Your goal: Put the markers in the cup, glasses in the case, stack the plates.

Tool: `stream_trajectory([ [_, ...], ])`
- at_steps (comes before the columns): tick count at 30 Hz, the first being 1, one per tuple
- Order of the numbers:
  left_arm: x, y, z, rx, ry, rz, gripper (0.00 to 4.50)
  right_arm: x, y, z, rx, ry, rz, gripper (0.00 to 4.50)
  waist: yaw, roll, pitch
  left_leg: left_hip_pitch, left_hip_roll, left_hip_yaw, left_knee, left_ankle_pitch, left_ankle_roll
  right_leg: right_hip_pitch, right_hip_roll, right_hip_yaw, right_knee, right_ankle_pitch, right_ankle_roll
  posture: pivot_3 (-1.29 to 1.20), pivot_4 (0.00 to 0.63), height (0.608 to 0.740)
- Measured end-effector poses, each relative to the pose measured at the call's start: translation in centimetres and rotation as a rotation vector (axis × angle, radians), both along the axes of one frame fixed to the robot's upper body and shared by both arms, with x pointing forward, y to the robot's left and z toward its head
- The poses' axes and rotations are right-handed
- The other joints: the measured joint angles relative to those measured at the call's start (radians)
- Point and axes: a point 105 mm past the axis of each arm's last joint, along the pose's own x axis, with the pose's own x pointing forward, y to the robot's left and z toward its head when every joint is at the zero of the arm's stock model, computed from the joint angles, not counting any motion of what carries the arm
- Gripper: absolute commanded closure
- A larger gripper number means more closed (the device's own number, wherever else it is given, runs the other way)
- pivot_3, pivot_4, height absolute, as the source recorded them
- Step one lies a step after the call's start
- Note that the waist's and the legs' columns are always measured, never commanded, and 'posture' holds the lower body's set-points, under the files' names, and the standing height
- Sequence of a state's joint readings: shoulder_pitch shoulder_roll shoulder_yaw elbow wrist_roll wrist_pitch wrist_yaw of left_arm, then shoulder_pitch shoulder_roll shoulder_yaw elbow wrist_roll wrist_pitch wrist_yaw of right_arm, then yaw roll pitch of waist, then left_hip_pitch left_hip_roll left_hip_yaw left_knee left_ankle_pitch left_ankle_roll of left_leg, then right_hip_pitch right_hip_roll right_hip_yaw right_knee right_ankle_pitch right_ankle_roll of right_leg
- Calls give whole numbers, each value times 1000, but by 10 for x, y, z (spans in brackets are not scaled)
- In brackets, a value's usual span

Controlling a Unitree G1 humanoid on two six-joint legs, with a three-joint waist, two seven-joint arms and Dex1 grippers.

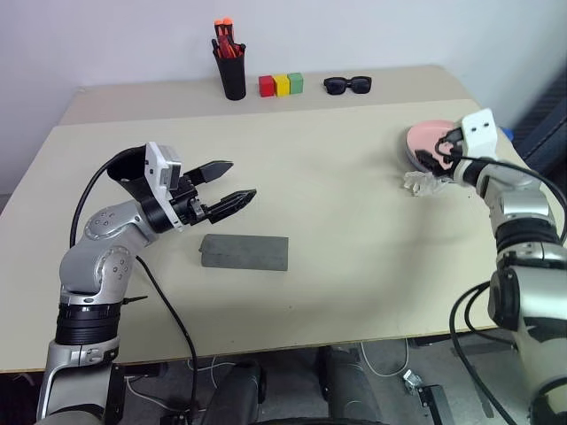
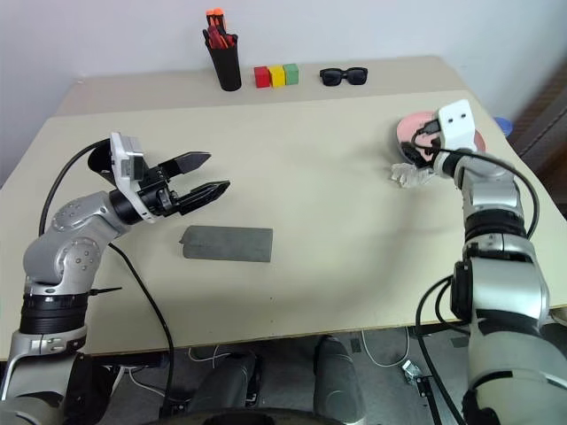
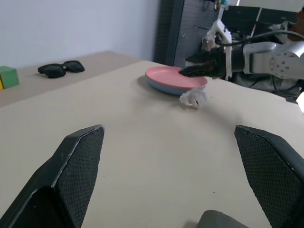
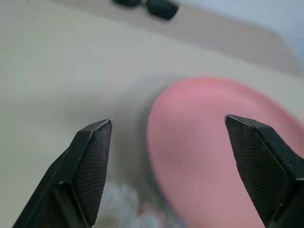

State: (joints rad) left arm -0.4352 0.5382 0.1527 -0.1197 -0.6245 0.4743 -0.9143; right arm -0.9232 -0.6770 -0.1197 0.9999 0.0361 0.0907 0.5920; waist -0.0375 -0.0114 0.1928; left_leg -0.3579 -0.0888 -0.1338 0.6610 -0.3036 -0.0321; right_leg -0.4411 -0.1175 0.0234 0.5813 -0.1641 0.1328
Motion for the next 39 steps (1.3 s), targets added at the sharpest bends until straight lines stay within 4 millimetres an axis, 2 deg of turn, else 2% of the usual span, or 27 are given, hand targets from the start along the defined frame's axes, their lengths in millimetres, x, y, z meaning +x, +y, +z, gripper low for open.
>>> stream_trajectory([
  [2, 0, 0, 0, 0, 1, -4, 0, -10, -4, -22, 0, 59, -7, 645, 0, 0, 0, 0, 0, 0, 0, 0, 0, 0, 0, 0, 0, 0, 0, 0, 150, 740],
  [4, 1, 1, -2, -2, 8, -5, 0, -17, -7, -35, 4, 96, -21, 645, -1, 0, 0, 0, 0, 1, 0, 0, 0, 0, 0, 0, 0, 0, 0, 0, 150, 740],
  [7, 2, -1, -1, -2, 10, -17, 0, -19, -9, -37, 4, 101, -39, 645, -8, 1, 0, 1, 0, 1, 0, 0, 0, 0, 0, 1, 1, 1, 0, 0, 150, 740],
  [8, 2, -2, -1, -1, 8, -22, 0, -19, -9, -37, 4, 102, -41, 881, -8, 1, 0, 1, 0, 1, 0, 0, 0, 0, 0, 1, 1, 1, 0, 0, 150, 740],
  [10, 2, -3, 1, 1, 2, -30, 0, -19, -9, -38, 5, 102, -48, 1452, -7, 1, 0, 1, 0, 1, 1, 0, 0, 0, 0, 1, 1, 1, 0, 0, 150, 740],
  [14, 3, -3, 1, 0, 3, -30, 0, -16, -4, -41, 19, 102, -51, 3459, -6, 1, 0, 1, 0, 1, 1, 0, 0, 0, 0, 1, 1, 1, 0, 0, 150, 740],
  [15, 3, -3, 1, 0, 3, -29, 0, -15, -2, -41, 24, 102, -49, 4098, -6, 1, 0, 1, 0, 1, 1, 0, 0, 0, 0, 1, 1, 1, 0, 0, 150, 740],
  [16, 3, -3, 1, 0, 3, -29, 0, -14, -1, -40, 27, 98, -46, 4448, -6, 1, 0, 1, 0, 1, 1, 0, 0, 0, 0, 1, 1, 1, 0, 0, 150, 740],
  [19, 3, -2, 2, 4, 3, -26, 0, -13, 4, -36, 36, 87, -15, 4448, -5, 1, 0, 1, 0, 1, 1, 0, 0, 0, 0, 1, 1, 1, 0, 0, 150, 740],
  [23, 3, -2, 2, 9, 2, -18, 0, -12, 24, -26, 81, 61, 112, 4448, -7, 1, 0, 1, 0, 1, 1, 0, 0, 0, 0, 1, 1, 1, 0, 0, 150, 740],
  [26, 3, -2, 3, 9, -4, -9, 0, -7, 27, -8, 82, -10, 120, 4448, -6, 1, 0, 1, 0, 1, 1, 0, 0, 0, 0, 1, 1, 1, 0, 0, 150, 740],
  [29, 3, -2, 4, 8, -7, -4, 0, 3, 16, 20, 96, -123, 45, 4448, -6, 1, 0, 1, 0, 1, 1, 0, 0, 0, 0, 1, 1, 1, 0, 0, 150, 740],
  [32, 3, -2, 4, 8, -7, -2, 0, 10, 4, 43, 73, -198, -43, 3334, -6, 0, 0, 1, 0, 1, 1, 0, 0, 0, 0, 1, 1, 1, 0, 0, 150, 740],
  [33, 3, -2, 4, 8, -8, -2, 0, 11, -2, 45, 41, -203, -78, 2800, -6, 0, 0, 1, 0, 1, 1, 0, 0, 0, 0, 1, 1, 1, 0, 0, 150, 740],
  [38, 2, -3, 5, 12, -2, 0, 0, 12, -20, 27, -41, -144, -213, 346, -6, 0, 0, 1, 0, 1, 0, 0, 0, 0, 0, 1, 0, 1, 0, 0, 150, 740],
  [39, 2, -4, 5, 13, -1, 2, 0, 12, -22, 23, -59, -130, -233, 346, -6, 0, 0, 1, 0, 1, 0, 0, 0, 0, 0, 1, 0, 1, 0, 0, 150, 740],
])
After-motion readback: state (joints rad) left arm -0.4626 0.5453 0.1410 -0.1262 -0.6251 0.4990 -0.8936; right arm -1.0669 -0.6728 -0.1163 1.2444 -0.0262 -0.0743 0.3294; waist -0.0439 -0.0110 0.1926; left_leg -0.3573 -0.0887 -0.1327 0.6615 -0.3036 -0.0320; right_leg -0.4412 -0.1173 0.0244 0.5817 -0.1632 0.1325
